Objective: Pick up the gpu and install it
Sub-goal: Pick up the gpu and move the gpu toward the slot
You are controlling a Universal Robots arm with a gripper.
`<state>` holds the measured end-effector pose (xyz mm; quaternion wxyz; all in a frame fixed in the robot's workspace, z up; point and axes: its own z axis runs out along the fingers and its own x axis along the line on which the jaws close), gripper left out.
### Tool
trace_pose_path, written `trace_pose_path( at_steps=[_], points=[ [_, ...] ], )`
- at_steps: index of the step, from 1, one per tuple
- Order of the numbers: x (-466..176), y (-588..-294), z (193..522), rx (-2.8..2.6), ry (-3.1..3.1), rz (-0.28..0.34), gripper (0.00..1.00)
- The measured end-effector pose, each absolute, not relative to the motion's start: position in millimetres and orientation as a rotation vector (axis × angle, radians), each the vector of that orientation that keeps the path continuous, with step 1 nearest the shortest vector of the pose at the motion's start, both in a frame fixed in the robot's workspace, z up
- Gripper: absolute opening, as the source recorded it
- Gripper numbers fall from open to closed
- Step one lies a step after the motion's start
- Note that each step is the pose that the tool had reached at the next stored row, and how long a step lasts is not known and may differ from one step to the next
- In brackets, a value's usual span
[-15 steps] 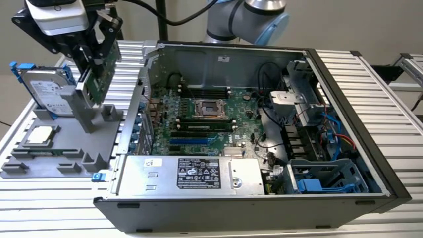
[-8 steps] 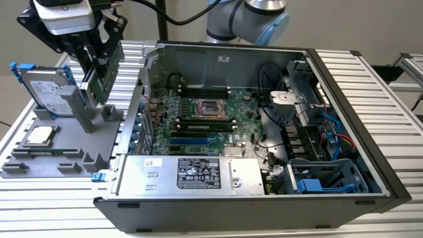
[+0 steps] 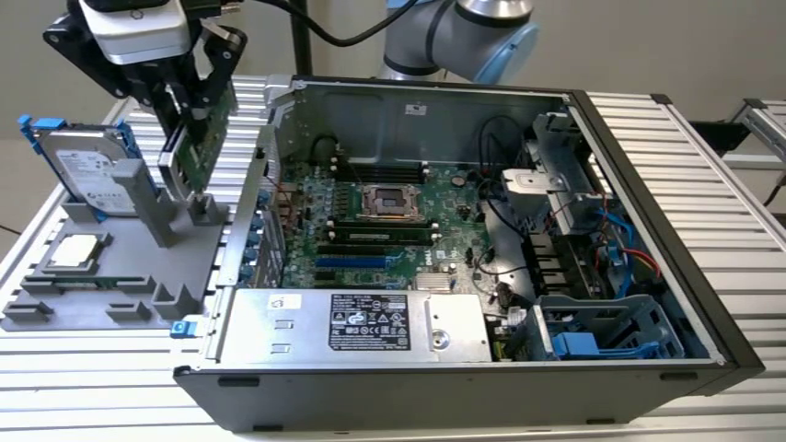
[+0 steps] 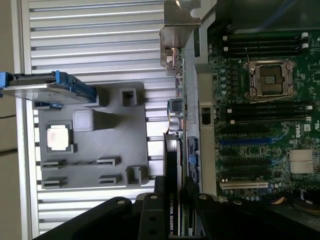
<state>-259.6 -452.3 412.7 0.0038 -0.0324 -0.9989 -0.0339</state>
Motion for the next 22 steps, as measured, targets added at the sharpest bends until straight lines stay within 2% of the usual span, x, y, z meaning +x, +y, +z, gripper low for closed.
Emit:
trace_pose_path(
  at_steps=[22],
  points=[
    [-230.4,-452.3,412.7,-0.102,-3.131,-0.106,0.0]
  ],
)
